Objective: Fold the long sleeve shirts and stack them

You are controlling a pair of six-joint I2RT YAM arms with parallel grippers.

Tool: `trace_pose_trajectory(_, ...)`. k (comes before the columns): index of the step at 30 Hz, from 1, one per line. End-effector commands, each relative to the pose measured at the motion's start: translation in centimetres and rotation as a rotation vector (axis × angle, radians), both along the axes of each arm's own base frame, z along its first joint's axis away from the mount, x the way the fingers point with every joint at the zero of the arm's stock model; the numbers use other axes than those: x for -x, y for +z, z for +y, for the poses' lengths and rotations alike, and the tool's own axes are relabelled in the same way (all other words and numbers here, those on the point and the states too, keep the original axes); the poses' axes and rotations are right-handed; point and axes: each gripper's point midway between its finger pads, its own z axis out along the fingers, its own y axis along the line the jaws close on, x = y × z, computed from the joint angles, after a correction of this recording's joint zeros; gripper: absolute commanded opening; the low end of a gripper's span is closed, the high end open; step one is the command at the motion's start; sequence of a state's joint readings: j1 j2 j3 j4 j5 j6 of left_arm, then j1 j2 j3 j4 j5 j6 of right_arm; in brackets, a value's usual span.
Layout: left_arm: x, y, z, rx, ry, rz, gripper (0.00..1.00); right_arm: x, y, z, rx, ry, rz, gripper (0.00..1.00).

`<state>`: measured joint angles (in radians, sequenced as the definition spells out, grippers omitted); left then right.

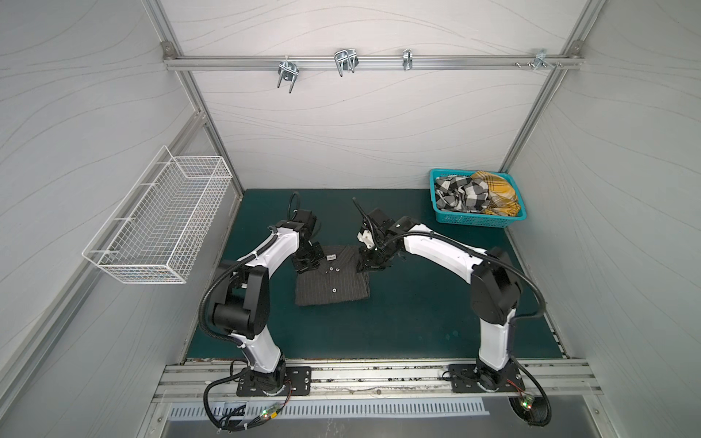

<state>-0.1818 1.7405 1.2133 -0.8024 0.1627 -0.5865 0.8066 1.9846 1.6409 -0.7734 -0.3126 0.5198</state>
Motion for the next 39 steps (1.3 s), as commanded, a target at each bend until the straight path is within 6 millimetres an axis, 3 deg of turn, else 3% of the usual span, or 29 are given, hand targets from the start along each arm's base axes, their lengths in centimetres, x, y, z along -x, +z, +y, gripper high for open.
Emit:
trace_pose_trajectory(1, -2.1, -1.1, -1.5, 0.079, -0.026, -0.027, 0.00, -1.2, -1.8, 1.1, 0.001, -0.015, 0.018, 0.29)
trace_pose_trajectory(3, -2.0, -2.5, -2.0, 0.099, -0.034, 0.003, 0.00, -1.8, -3.7, 0.9, 0.029, -0.038, 0.041, 0.29)
trace_pose_trajectory(7, -1.1, -4.1, -4.0, 0.119, -0.079, 0.039, 0.00, -3.1, -7.4, -2.3, 0.123, -0.151, 0.125, 0.26)
trace_pose_trajectory(11, 0.1, -3.8, -6.5, 0.119, -0.143, 0.028, 0.00, -2.9, -8.5, -6.3, 0.173, -0.229, 0.172, 0.25)
trace_pose_trajectory(14, 1.3, -3.3, -8.7, 0.122, -0.207, 0.021, 0.00, -1.0, -9.1, -9.0, 0.212, -0.232, 0.225, 0.24)
trace_pose_trajectory(15, 1.6, -2.8, -9.3, 0.129, -0.222, 0.016, 0.02, -0.3, -9.0, -9.9, 0.226, -0.222, 0.246, 0.22)
trace_pose_trajectory(17, 1.7, -1.2, -9.8, 0.146, -0.223, -0.005, 0.22, 0.4, -7.9, -11.7, 0.254, -0.215, 0.246, 0.20)
trace_pose_trajectory(19, 1.1, 1.3, -9.1, 0.132, -0.205, -0.062, 0.39, 0.4, -5.2, -12.8, 0.257, -0.195, 0.171, 0.21)
trace_pose_trajectory(20, 0.8, 2.3, -8.3, 0.117, -0.193, -0.079, 0.41, 0.3, -4.0, -13.1, 0.264, -0.188, 0.138, 0.21)
trace_pose_trajectory(22, 0.4, 4.2, -6.7, 0.119, -0.154, -0.091, 0.38, 0.3, -1.7, -13.0, 0.257, -0.168, 0.090, 0.21)
trace_pose_trajectory(24, 0.7, 4.8, -5.5, 0.148, -0.125, -0.065, 0.25, 0.2, -0.2, -11.9, 0.241, -0.142, 0.062, 0.18)
trace_pose_trajectory(25, 1.0, 5.0, -5.2, 0.166, -0.121, -0.049, 0.16, 0.2, 0.3, -10.9, 0.226, -0.124, 0.048, 0.16)
trace_pose_trajectory(28, 2.5, 4.7, -5.8, 0.222, -0.142, -0.015, 0.08, -0.2, 0.9, -7.9, 0.174, -0.085, 0.045, 0.12)
trace_pose_trajectory(34, 3.7, 2.1, -7.2, 0.326, -0.097, 0.032, 0.00, 0.0, -0.4, -3.7, 0.112, -0.050, 0.095, 0.07)
trace_pose_trajectory(39, 2.3, -0.7, -7.3, 0.309, -0.101, 0.071, 0.00, 0.7, -4.0, -4.2, 0.141, -0.087, 0.165, 0.06)
